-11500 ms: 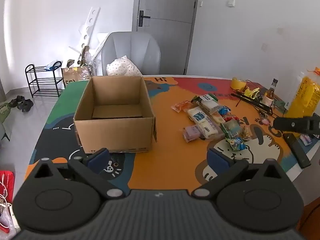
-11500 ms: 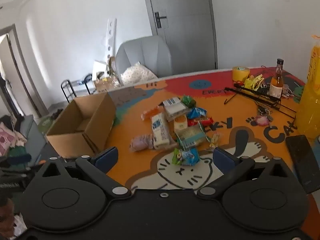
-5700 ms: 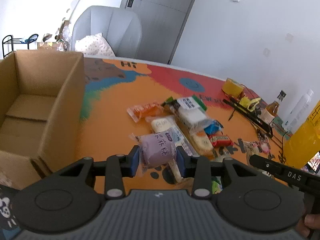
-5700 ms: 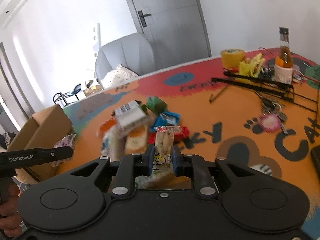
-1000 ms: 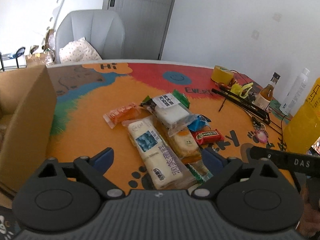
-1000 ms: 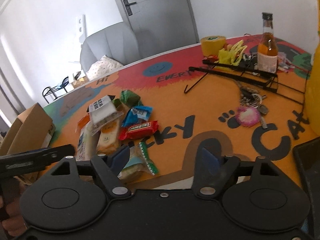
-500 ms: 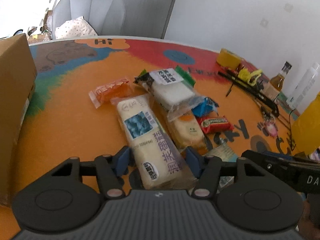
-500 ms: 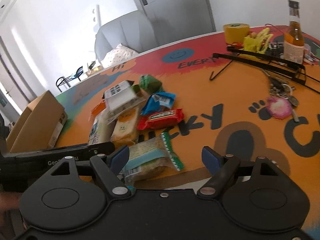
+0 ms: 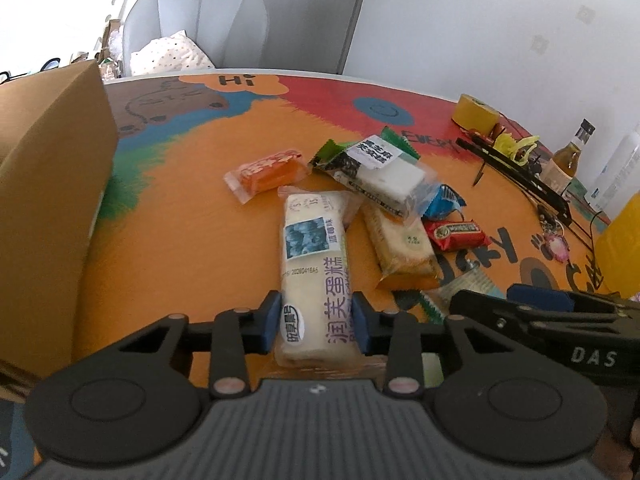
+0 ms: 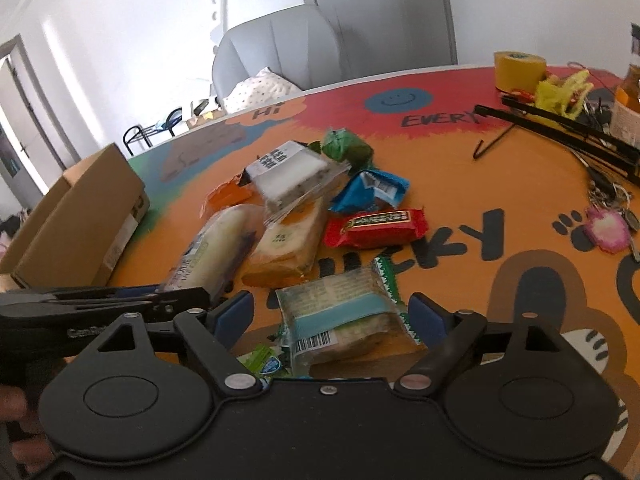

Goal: Organize snacks
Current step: 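Grasp the long white cake packet with left tool while right tool grasps green-banded bar, then carry both packets over the cardboard box and open both tools to drop them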

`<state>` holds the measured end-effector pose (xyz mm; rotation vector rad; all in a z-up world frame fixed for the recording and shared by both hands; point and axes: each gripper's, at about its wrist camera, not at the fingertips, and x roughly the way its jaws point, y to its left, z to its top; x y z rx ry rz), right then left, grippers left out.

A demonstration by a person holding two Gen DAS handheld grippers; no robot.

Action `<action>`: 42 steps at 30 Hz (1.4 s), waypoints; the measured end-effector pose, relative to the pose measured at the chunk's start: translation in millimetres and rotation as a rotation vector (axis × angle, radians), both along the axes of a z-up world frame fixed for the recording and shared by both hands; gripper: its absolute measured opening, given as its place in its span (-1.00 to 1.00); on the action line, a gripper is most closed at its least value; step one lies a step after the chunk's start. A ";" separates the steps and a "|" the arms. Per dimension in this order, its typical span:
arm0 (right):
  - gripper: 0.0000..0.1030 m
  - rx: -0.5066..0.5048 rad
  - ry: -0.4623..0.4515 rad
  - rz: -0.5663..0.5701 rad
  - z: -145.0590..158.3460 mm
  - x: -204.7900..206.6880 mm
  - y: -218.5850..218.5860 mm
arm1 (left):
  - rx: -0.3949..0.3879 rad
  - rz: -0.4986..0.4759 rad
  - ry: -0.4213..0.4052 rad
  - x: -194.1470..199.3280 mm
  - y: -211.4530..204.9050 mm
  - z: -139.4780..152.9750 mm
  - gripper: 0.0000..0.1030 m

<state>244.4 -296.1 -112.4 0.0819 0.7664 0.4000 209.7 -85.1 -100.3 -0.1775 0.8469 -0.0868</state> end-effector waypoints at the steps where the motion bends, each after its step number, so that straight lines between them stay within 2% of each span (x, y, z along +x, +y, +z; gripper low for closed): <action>1: 0.54 -0.021 -0.001 -0.010 -1.2 0.1 1.7 | 0.002 0.000 0.002 -1.9 1.1 0.4 -0.30; 2: 0.50 -0.042 0.010 -0.027 -3.5 1.7 2.7 | 0.003 0.002 0.005 -3.7 2.6 1.0 -0.30; 4: 0.29 -0.052 -0.003 -0.040 -3.8 1.1 1.3 | 0.004 0.008 0.011 -6.7 5.5 1.9 -0.30; 8: 0.10 -0.039 -0.004 -0.054 -2.8 0.2 -6.5 | 0.018 0.014 0.022 -12.3 9.6 3.8 -0.29; 13: 0.05 -0.031 0.004 -0.086 -1.2 -3.3 -15.9 | 0.056 0.034 0.027 -14.6 10.6 6.1 -0.21; 20: 0.04 -0.047 0.009 -0.142 -0.5 -7.5 -30.7 | 0.070 0.056 0.012 -9.9 6.1 0.4 -0.14; 24: 0.27 -0.057 -0.007 -0.132 0.7 -8.9 -31.1 | 0.093 0.053 0.002 -7.9 0.6 -1.2 -0.14; 26: 0.46 -0.086 -0.027 -0.127 0.8 -8.4 -26.5 | 0.099 0.046 -0.001 -7.5 0.4 -1.6 -0.26; 31: 0.47 -0.138 -0.037 -0.091 -1.1 -7.3 -14.1 | 0.077 0.044 -0.005 -9.2 6.1 -0.4 -0.37; 34: 0.28 -0.203 -0.054 -0.078 -5.3 -9.3 -5.1 | 0.069 0.044 -0.016 -10.7 8.4 1.6 -0.41; 36: 0.08 -0.217 -0.066 -0.077 -5.2 -11.0 -3.6 | 0.061 0.042 -0.025 -11.6 10.2 3.7 -0.44; 42: 0.02 -0.158 -0.081 -0.074 5.5 -13.2 -6.6 | 0.046 0.036 -0.045 -14.7 14.2 12.0 -0.49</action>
